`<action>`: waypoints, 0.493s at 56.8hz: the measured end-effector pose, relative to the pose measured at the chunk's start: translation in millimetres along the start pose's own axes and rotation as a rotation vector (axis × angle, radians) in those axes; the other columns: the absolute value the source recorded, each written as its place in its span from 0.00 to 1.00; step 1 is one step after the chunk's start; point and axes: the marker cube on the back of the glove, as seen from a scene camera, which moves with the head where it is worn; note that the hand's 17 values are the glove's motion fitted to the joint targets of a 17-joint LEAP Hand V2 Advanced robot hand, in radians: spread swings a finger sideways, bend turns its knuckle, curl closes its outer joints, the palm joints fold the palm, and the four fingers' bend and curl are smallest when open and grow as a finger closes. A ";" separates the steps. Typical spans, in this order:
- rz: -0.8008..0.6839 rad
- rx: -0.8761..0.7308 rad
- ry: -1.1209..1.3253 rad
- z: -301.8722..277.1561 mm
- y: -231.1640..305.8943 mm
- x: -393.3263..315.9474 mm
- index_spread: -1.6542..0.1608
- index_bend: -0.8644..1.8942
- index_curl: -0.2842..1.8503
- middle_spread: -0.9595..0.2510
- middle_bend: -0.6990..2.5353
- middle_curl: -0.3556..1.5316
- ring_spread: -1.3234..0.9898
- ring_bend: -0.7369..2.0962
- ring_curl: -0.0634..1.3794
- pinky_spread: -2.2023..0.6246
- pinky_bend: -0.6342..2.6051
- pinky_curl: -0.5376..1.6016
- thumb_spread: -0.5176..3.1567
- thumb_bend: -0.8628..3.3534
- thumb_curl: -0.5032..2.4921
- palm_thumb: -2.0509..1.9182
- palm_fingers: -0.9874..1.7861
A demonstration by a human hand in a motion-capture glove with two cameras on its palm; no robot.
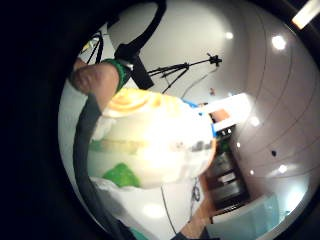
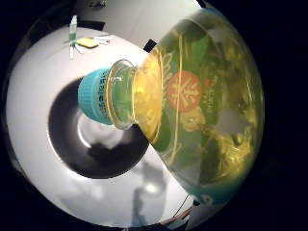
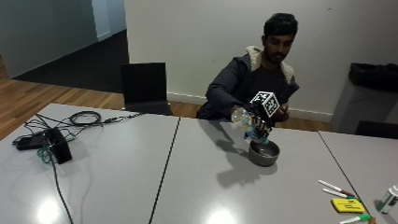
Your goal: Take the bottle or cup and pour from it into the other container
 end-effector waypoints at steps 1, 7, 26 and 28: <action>-0.032 0.030 0.009 2.2 -0.6 0.3 0.72 0.36 0.25 0.52 0.30 0.42 0.45 0.42 0.31 0.80 0.28 0.39 0.30 0.20 0.37 0.80 0.72; -0.073 0.017 0.021 6.6 1.2 -4.8 0.72 0.36 0.25 0.51 0.30 0.42 0.45 0.41 0.31 0.80 0.27 0.38 0.29 0.20 0.38 0.80 0.72; -0.022 0.038 -0.011 8.5 2.3 -0.6 0.71 0.35 0.26 0.51 0.30 0.42 0.44 0.40 0.31 0.81 0.26 0.39 0.28 0.20 0.39 0.80 0.72; -0.009 0.051 -0.023 8.5 1.3 1.6 0.71 0.35 0.26 0.51 0.30 0.42 0.44 0.40 0.31 0.81 0.26 0.39 0.28 0.20 0.39 0.80 0.72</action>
